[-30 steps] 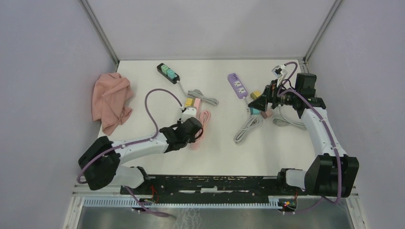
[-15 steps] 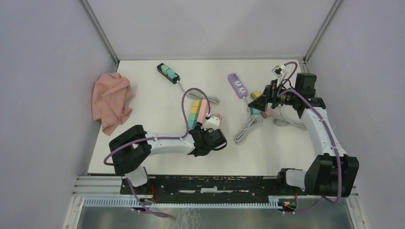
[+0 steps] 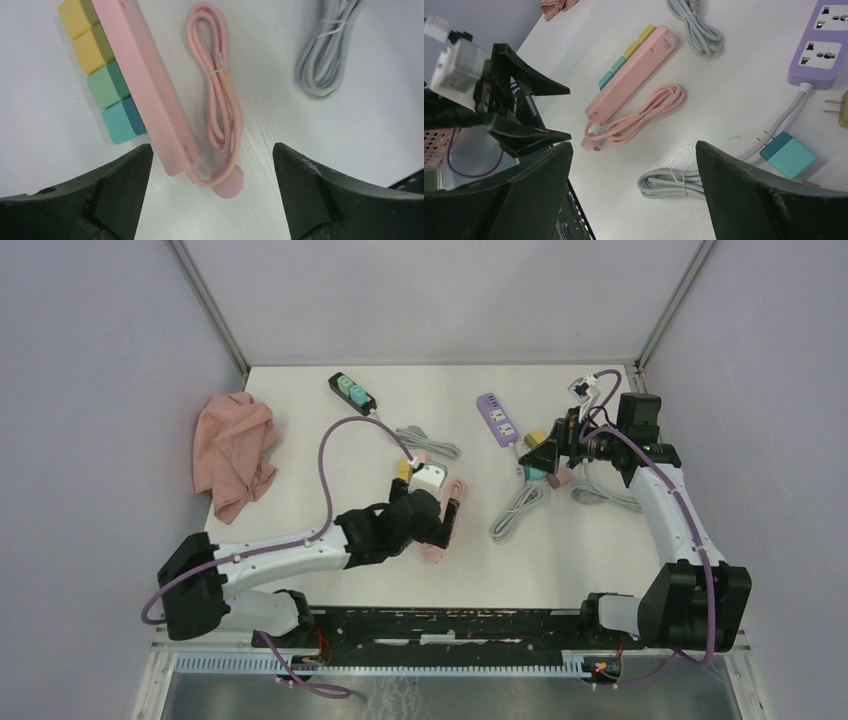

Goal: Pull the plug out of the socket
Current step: Move the socket to the center of the board.

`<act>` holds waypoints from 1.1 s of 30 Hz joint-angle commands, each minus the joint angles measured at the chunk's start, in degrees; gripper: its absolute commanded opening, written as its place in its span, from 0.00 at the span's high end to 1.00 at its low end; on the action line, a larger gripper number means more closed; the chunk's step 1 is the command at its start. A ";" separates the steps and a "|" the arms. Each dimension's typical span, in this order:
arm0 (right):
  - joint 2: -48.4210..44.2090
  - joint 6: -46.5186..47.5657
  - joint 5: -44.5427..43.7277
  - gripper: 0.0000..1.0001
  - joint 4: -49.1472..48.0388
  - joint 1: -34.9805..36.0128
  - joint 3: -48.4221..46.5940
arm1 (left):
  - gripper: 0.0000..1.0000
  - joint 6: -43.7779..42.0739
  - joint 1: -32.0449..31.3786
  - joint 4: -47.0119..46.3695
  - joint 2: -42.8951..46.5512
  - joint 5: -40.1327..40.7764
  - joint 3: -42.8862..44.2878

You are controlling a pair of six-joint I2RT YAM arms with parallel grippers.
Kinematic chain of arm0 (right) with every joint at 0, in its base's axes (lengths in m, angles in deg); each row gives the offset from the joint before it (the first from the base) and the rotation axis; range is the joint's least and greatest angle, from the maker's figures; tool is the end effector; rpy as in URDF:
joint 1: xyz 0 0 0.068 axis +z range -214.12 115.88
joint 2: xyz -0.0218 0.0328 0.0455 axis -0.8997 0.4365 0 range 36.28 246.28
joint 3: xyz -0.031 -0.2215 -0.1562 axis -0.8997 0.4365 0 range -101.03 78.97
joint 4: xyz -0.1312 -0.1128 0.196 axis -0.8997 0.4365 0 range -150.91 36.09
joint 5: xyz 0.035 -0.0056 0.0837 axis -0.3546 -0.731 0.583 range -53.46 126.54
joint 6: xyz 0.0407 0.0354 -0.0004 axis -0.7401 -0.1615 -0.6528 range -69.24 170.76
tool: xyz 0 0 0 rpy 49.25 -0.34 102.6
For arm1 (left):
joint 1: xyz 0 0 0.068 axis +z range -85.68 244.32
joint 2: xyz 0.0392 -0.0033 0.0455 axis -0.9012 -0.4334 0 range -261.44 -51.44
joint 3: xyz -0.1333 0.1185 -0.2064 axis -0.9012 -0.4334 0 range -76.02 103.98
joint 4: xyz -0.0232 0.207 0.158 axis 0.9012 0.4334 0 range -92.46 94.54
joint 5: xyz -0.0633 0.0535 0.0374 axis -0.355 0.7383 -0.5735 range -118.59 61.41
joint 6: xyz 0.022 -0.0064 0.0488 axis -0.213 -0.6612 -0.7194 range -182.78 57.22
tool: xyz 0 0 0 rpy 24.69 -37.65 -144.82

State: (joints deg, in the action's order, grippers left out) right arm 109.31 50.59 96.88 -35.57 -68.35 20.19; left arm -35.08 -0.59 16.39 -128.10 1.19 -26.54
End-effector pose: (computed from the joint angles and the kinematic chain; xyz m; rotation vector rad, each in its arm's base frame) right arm 0.2673 0.0113 0.3054 -0.4683 2.0131 1.1249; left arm 0.1337 -0.2435 0.2363 0.4875 2.2037 -0.2428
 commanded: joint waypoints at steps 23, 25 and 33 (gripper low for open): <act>0.22 0.87 0.62 0.00 -0.82 0.71 -1.20 | 0.03 20.47 40.63 -41.13 15.85 -39.84 -28.74; 0.31 0.88 0.65 0.00 -0.87 0.83 -1.16 | 0.06 21.01 40.63 -40.77 14.01 -39.99 -28.24; 0.69 0.96 0.55 0.00 -0.83 1.15 -1.29 | 0.18 28.85 36.95 -33.88 15.52 -39.07 -30.13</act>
State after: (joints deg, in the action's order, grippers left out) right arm 109.60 50.83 96.85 -35.57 -67.82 20.19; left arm -12.67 39.33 -18.74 -116.87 -38.89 -55.68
